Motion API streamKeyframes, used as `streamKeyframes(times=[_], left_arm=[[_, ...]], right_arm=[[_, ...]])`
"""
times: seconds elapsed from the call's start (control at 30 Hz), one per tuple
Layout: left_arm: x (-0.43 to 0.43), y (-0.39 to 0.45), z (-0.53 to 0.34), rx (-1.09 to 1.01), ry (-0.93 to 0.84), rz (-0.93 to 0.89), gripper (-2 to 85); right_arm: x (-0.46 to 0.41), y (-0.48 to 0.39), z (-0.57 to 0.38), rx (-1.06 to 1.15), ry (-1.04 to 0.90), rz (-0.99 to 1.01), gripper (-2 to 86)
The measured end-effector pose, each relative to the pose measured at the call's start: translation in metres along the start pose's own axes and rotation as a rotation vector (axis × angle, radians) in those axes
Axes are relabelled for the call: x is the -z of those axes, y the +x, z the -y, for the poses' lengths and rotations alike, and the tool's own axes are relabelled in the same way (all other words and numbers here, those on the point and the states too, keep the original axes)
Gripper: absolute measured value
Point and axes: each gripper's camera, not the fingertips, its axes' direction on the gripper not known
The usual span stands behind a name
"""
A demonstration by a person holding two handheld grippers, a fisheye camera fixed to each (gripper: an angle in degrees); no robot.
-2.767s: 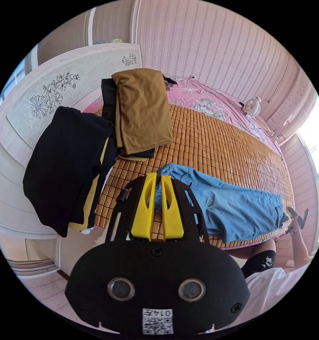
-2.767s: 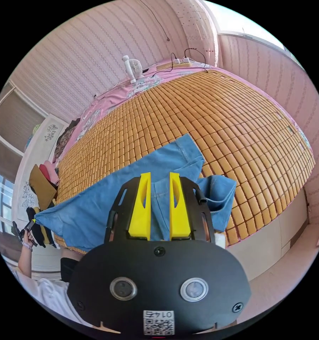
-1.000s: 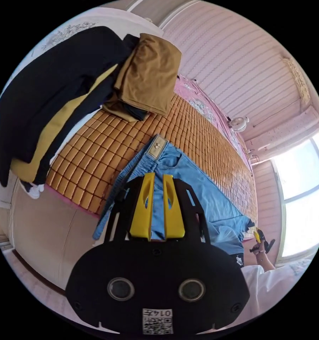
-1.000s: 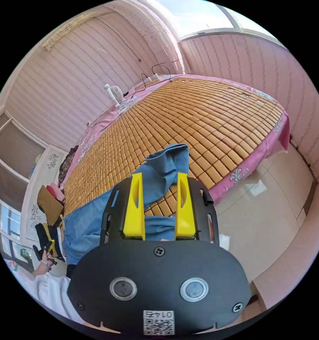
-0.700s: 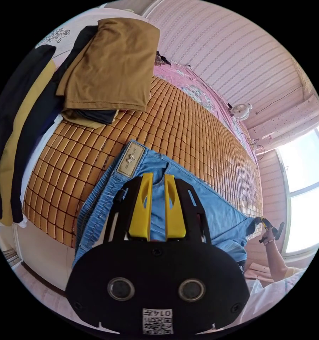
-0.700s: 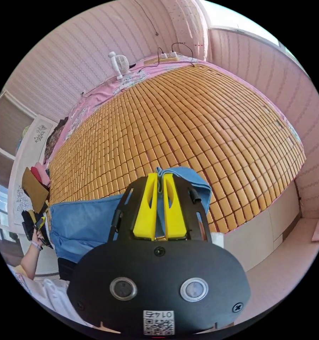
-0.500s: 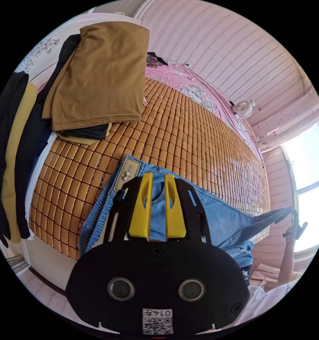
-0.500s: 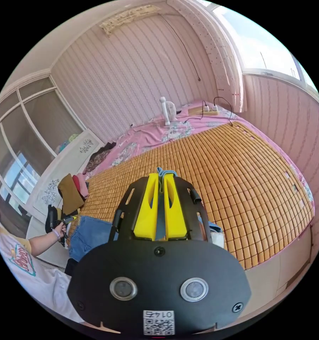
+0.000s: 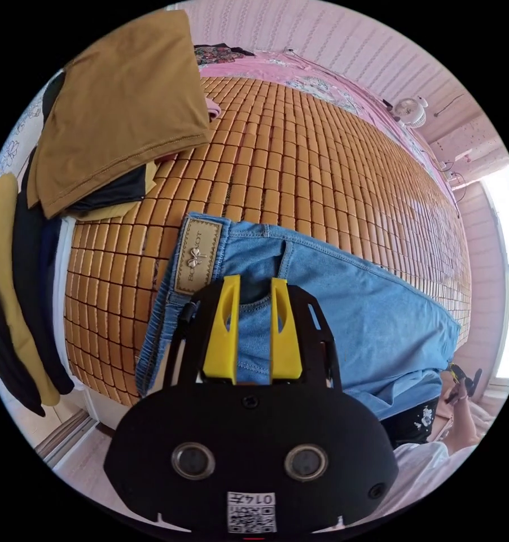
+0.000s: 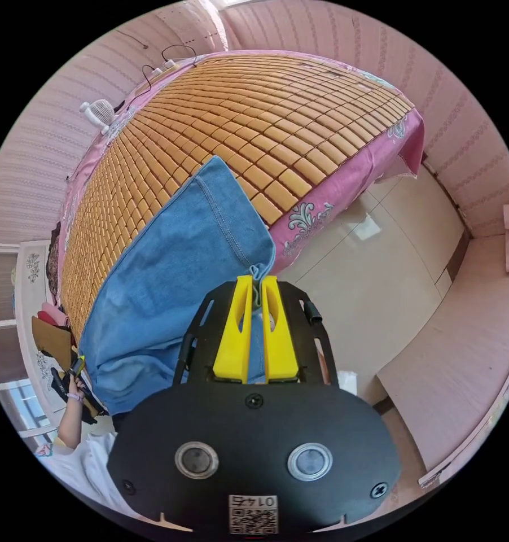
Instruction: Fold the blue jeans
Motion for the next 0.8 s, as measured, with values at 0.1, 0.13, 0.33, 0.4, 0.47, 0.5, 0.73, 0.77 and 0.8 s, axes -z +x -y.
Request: streamKeyframes(times=[0.1, 0.13, 0.33, 0.4, 0.47, 0.5, 0.73, 0.77, 0.8], left_arm=[[-0.001, 0.023, 0.009, -0.023, -0.022, 0.063, 7.8], [-0.001, 0.032, 0.014, -0.021, -0.033, 0.088, 7.5], [-0.004, 0.074, 0.033, -0.102, -0.076, 0.17, 0.7], [-0.005, 0.086, 0.033, -0.095, -0.058, 0.204, -0.3], [-0.007, 0.103, 0.028, -0.104, -0.024, 0.262, -0.8], [-0.007, 0.108, 0.027, -0.108, -0.016, 0.278, -0.8], [-0.022, 0.158, 0.021, -0.187, 0.069, 0.541, -1.0], [-0.025, 0.166, 0.021, -0.202, 0.072, 0.573, -1.0], [-0.025, 0.168, 0.021, -0.198, 0.078, 0.578, -1.0]], right_arm=[[-0.009, -0.016, 0.0, 0.021, 0.007, -0.034, 3.8], [-0.01, -0.023, 0.002, 0.022, 0.001, -0.079, 4.6], [0.007, -0.082, 0.016, 0.138, 0.295, -0.259, 6.0], [-0.012, -0.113, 0.028, 0.276, 0.294, -0.215, 7.0], [-0.039, -0.14, 0.039, 0.361, 0.303, -0.201, 7.9], [-0.058, -0.151, 0.047, 0.341, 0.3, -0.202, 8.1], [-0.102, -0.222, 0.066, 0.339, 0.401, -0.33, 0.4], [-0.105, -0.23, 0.069, 0.366, 0.397, -0.345, 0.3], [-0.111, -0.248, 0.076, 0.425, 0.395, -0.363, 0.1]])
